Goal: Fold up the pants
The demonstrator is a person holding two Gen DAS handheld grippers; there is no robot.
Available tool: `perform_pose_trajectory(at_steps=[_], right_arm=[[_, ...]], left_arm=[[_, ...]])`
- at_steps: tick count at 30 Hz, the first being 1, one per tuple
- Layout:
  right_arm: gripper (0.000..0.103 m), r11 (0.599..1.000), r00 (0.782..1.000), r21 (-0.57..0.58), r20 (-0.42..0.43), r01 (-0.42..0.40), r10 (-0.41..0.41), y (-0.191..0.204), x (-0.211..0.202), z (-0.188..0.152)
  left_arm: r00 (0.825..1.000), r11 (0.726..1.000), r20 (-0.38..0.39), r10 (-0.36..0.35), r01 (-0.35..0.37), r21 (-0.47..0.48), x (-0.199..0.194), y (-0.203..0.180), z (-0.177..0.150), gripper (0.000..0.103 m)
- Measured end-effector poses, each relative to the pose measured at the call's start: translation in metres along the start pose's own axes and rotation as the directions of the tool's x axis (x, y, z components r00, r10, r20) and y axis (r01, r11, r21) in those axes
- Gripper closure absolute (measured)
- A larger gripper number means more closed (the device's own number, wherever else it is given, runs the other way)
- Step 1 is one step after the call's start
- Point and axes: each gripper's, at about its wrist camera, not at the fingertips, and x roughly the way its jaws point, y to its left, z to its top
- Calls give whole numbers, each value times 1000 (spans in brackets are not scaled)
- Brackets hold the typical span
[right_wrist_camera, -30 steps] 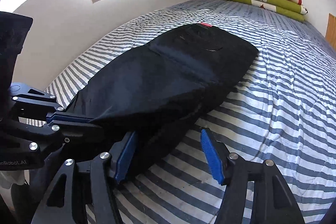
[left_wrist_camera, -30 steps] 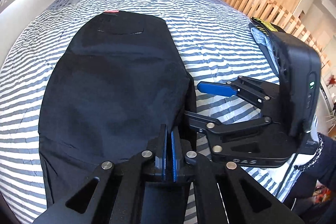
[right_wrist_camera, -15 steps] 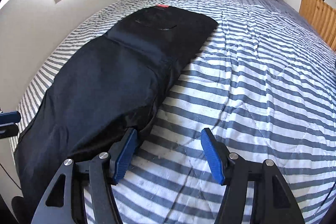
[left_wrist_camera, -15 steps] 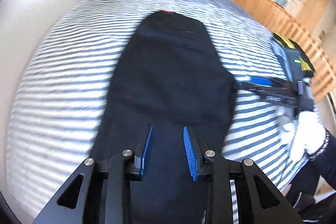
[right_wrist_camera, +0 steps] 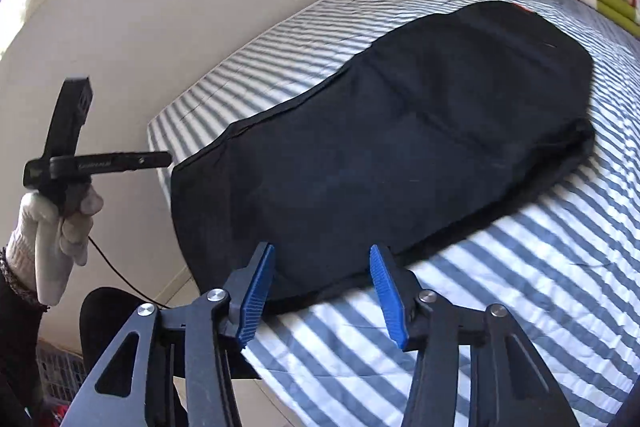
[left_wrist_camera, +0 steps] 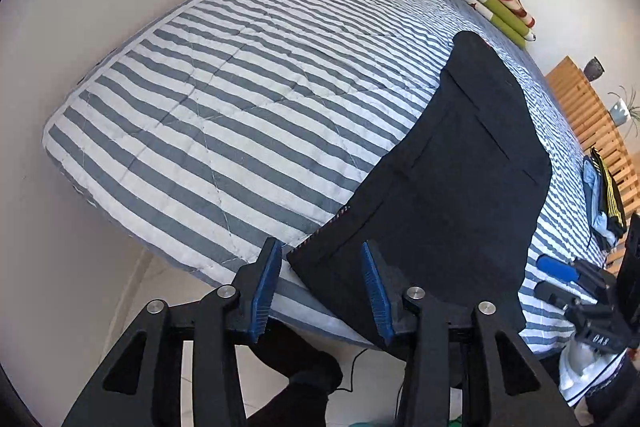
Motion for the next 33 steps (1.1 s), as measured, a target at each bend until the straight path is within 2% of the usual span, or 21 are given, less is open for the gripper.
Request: perform_pose_trajectory(at_steps=[2, 4, 8, 12, 16, 18, 23, 25, 27, 29, 33], right_arm=[[63, 1000, 999, -13, -51, 11, -11, 19, 18, 1], [63, 1000, 996, 22, -84, -13, 15, 22, 23, -2], [63, 994, 992, 95, -113, -49, 59, 15, 12, -27], [60, 992, 986, 109, -141, -71, 86, 20, 21, -36], [54, 992, 989, 108, -132, -58, 73, 27, 36, -35], [54, 992, 990, 106, -117, -66, 79, 34, 40, -30], [56, 979, 982, 146, -105, -144, 160, 48, 53, -24], [66, 979, 980, 144, -113, -144, 161, 53, 59, -21], [97, 976, 976, 155, -135, -152, 173, 55, 62, -18], [98, 949, 956, 214, -134, -230, 262, 51, 60, -14], [100, 899, 929, 287, -71, -330, 363, 39, 42, 0]], left_arm=[[1000, 1000, -2, -9, 9, 15, 8, 0, 1, 48], [1000, 999, -11, -25, 25, 28, 17, -3, 2, 48], [1000, 996, -13, -16, 17, 90, 28, -13, 0, 56], [999, 997, 2, -35, 35, 70, 33, -15, -4, 57], [999, 996, -1, -44, 44, 79, 30, -13, -8, 57], [999, 996, -1, -52, 52, 77, 27, -12, -10, 57], [998, 996, 2, -62, 62, 58, 22, -5, -13, 57], [998, 997, 7, -62, 62, 51, 19, -5, -14, 57], [997, 997, 15, -76, 75, 34, 14, -2, -17, 56], [996, 996, 25, -88, 87, 23, 7, 1, -19, 55], [995, 996, 46, -88, 88, 9, -3, 2, -21, 55]])
